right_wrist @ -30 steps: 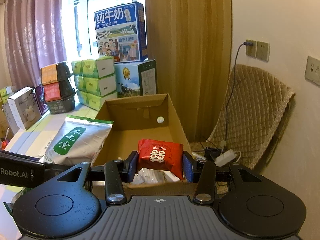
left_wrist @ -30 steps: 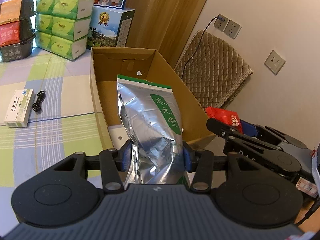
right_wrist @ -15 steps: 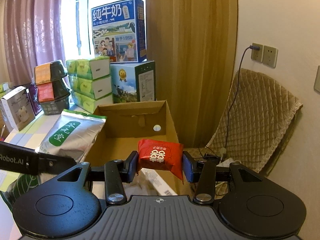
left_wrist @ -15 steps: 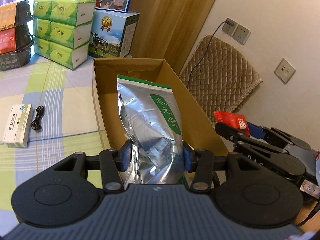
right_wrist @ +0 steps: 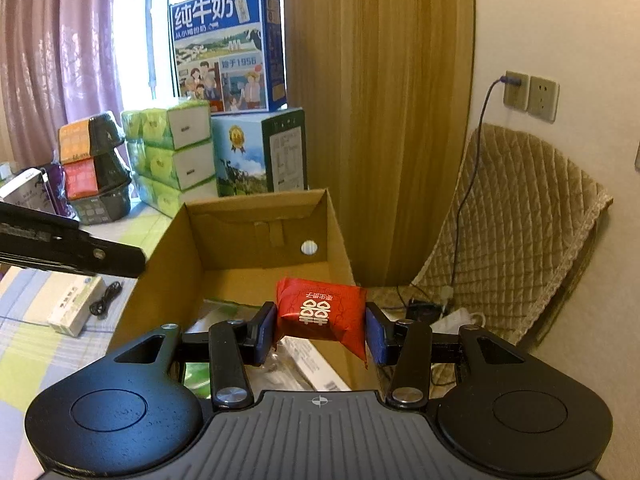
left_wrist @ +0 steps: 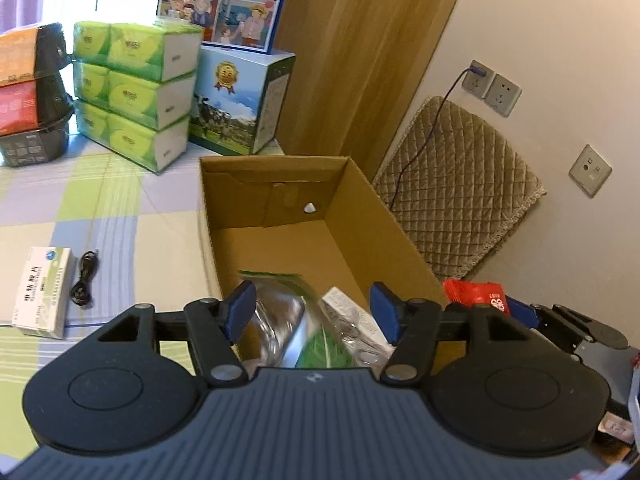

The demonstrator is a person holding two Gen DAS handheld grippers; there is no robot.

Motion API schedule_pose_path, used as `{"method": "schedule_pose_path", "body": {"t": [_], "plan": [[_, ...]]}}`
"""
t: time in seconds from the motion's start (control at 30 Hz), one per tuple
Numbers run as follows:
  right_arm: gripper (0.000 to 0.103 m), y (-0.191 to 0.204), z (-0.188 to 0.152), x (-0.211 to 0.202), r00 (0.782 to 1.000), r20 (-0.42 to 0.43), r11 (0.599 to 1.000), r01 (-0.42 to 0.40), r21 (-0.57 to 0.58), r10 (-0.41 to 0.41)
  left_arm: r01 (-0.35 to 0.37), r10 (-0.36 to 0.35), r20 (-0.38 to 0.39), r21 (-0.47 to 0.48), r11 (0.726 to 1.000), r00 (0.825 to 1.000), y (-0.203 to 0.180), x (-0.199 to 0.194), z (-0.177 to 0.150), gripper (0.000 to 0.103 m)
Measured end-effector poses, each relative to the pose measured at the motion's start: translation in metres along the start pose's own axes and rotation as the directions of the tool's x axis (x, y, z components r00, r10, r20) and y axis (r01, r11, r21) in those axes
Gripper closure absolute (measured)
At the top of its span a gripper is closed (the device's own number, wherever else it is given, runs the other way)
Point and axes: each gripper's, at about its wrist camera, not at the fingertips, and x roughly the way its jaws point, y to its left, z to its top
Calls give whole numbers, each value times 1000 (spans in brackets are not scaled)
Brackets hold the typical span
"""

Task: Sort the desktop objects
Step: 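Release the tea bag with the left gripper while the right gripper releases the candy into the box, then move both tools back over the table toward the medicine box and cable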

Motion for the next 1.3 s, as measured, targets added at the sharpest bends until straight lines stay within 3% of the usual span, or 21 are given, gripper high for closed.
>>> {"method": "schedule_pose_path", "body": {"t": [0.37, 0.53, 0.57, 0.6, 0.67, 1.3], "plan": [[59, 11, 8, 12, 999, -8, 999, -46, 20, 46, -31, 31, -4, -28, 999, 1000, 26, -14, -21, 36], [59, 16, 24, 24, 997, 4, 997, -78, 20, 78, -43, 43, 5, -36, 998, 999, 38, -23, -26, 26], [52, 17, 27, 27, 996, 1, 996, -88, 16, 88, -41, 41, 5, -35, 999, 999, 41, -25, -28, 23], [34, 18, 29, 28, 995, -2, 995, -99, 18, 99, -41, 41, 5, -34, 999, 999, 43, -27, -28, 20], [22, 18, 31, 24, 994, 24, 994, -105, 23, 104, -47, 47, 17, -29, 998, 999, 48, -32, -32, 12], [18, 35, -20, -52, 993, 11, 987, -121, 107, 120, -131, 131, 18, -3, 991, 991, 72, -87, -81, 3]]}}
